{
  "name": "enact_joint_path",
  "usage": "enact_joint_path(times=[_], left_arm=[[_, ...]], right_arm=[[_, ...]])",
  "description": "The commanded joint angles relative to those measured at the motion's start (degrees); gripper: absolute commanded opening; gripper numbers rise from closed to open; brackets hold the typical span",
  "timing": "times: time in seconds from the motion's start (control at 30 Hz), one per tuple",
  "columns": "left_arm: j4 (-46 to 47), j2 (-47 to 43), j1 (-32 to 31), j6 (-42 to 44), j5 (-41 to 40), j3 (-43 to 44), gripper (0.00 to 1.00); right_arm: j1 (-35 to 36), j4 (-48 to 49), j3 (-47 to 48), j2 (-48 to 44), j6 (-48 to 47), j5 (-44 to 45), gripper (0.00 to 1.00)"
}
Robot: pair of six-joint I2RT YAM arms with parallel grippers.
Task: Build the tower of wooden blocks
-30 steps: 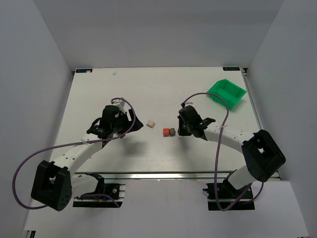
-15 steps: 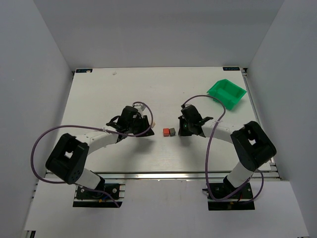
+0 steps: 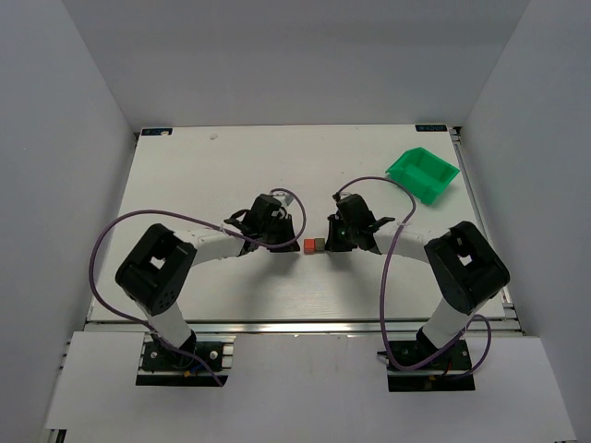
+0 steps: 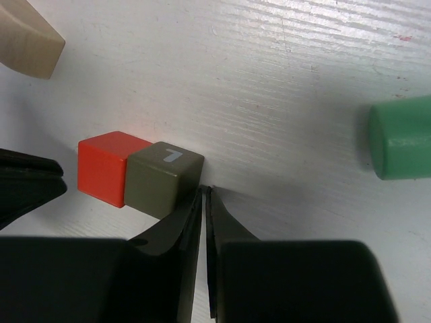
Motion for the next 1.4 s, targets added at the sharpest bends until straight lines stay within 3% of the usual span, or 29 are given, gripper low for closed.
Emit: enact_joint_path(times=[0.0, 0.33, 0.43, 0.53, 0.57, 0.6, 0.63, 0.73, 0.77, 0.8, 0.9, 0.97, 1.2, 1.37], left_arm=[[-0.2, 0.5, -0.4, 0.5, -1.4, 2.8, 0.20], [-2.2, 2.3, -0.9, 1.3, -3.3, 5.3, 0.18], [-5.2, -0.3, -0.7, 1.5, -7.4, 5.4, 0.18], [-8.5, -5.7, -0.7, 1.2, -10.7, 4.5, 0.25], [-10.7, -7.5, -0.6, 0.9, -14.4, 4.0, 0.29], [-11.9, -9.3, -0.5, -0.8, -16.3, 3.5, 0.45], [-13.3, -12.8, -0.4, -1.8, -18.2, 2.4, 0.51], [-21.4, -18.4, 1.0, -8.0, -25.6, 1.6, 0.80], [-27.0, -19.3, 1.0, -9.8, -32.1, 1.9, 0.88], [-30.0, -19.9, 1.0, -13.6, -34.5, 2.4, 0.92], [-38.9, -21.0, 1.9, -20.7, -41.4, 3.6, 0.97], [-42.0, -21.1, 3.1, -23.2, -41.6, 3.8, 0.98], [-43.0, -21.6, 6.7, -33.5, -45.2, 2.0, 0.92], [-42.1, -18.2, 9.8, -34.2, -48.0, 3.3, 0.91]], right_arm=[[-0.2, -0.4, 1.1, 1.4, -0.4, -0.7, 0.12], [-0.2, -1.7, 1.1, 0.9, -0.9, 1.6, 0.12], [-0.3, -3.6, 1.1, -0.6, -1.0, 4.9, 0.13], [-0.5, -6.1, 1.4, -3.5, -1.2, 9.4, 0.17], [-0.6, -7.7, 1.3, -5.6, -1.5, 11.6, 0.21], [-0.6, -8.4, 1.3, -6.9, -1.7, 12.6, 0.25], [-0.6, -9.1, 1.3, -8.0, -2.0, 13.6, 0.29], [-0.5, -11.7, 1.4, -12.3, -2.7, 16.8, 0.59], [-0.6, -12.3, 1.4, -14.2, -2.9, 17.7, 0.85], [-0.5, -12.6, 1.0, -15.1, -4.0, 17.6, 0.89], [-0.5, -13.4, 0.9, -17.1, -4.9, 17.3, 0.89], [-0.5, -14.0, 1.0, -17.5, -5.2, 17.2, 0.89], [-0.5, -14.8, 0.2, -17.7, -4.7, 16.7, 0.89], [-0.6, -15.3, -1.1, -17.8, -4.6, 17.2, 0.89]])
